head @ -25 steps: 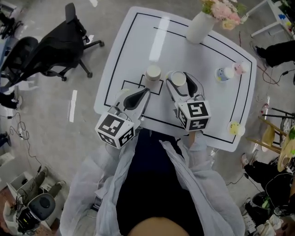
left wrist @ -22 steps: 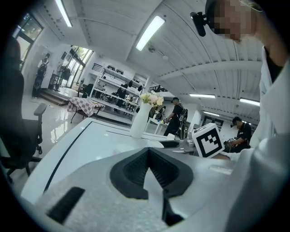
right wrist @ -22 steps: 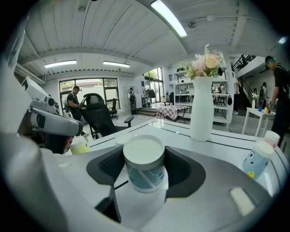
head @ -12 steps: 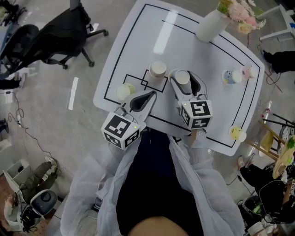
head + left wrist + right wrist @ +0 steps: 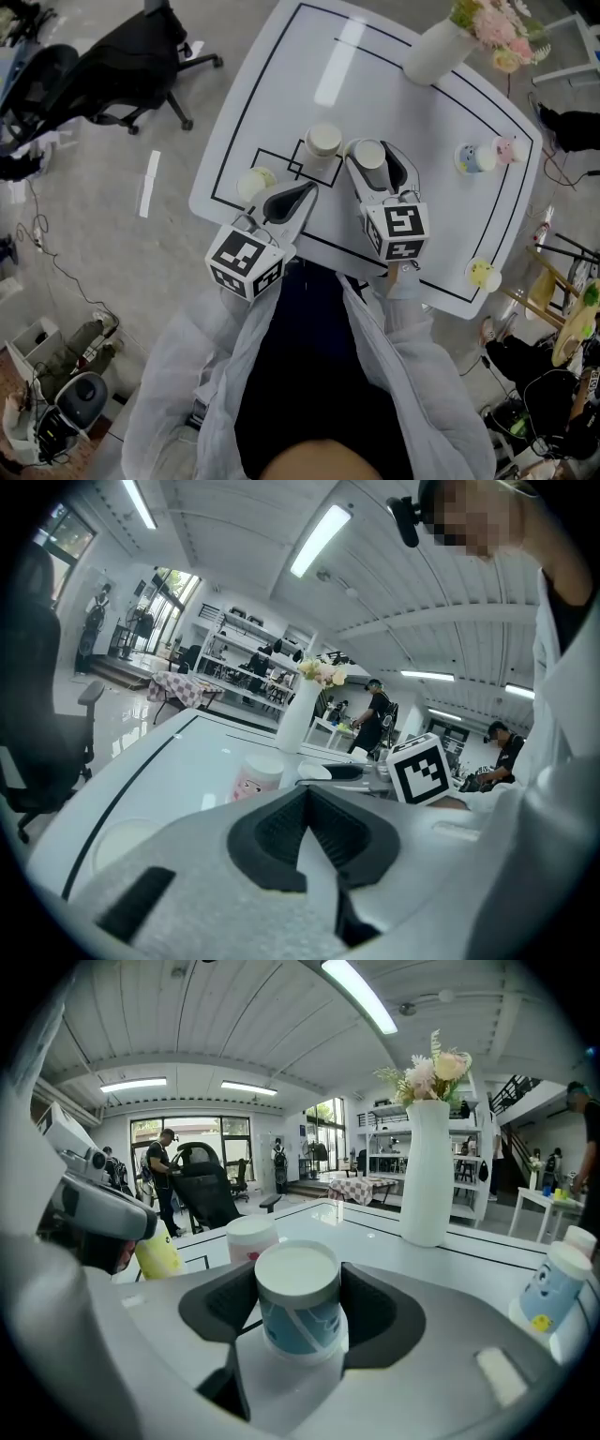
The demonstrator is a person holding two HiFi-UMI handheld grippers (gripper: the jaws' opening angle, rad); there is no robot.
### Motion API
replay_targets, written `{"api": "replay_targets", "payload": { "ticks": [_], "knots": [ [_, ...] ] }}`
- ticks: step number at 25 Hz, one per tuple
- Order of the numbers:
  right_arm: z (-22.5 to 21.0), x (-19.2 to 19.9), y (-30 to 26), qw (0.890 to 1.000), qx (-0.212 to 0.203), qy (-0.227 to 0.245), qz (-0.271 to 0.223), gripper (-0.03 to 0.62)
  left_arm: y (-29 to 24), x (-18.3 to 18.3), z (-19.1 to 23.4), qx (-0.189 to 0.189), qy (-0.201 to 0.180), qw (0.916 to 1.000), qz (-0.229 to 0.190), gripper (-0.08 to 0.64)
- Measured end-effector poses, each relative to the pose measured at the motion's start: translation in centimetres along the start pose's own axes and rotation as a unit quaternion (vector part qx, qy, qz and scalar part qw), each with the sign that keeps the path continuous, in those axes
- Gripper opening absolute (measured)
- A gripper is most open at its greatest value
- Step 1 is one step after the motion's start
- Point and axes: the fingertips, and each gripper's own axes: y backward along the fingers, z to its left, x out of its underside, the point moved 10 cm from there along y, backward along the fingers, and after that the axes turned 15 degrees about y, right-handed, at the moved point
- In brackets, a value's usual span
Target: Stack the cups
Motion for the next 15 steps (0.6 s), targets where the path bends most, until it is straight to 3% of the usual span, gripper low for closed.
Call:
{"api": "replay_targets", "payload": {
  "ticks": [4, 7, 15],
  "knots": [
    [0.1, 0.1, -0.2, 1.000, -0.001, 0.008, 0.003, 0.290, 0.0, 0.2, -0.2, 0.000, -0.002, 1.0000, 0.001, -0.003],
    [0.3, -0.2, 0.0, 1.000, -0.001, 0.012, -0.009, 0.381, 0.3, 0.2, -0.3, -0.002, -0.003, 1.0000, 0.000, -0.003],
    [1.0, -1.1, 2.6, 0.999, -0.001, 0.014, -0.034, 0.414, 1.5, 0.6, -1.6, -0.007, -0.011, 0.9998, -0.013, -0.003]
  ]
}}
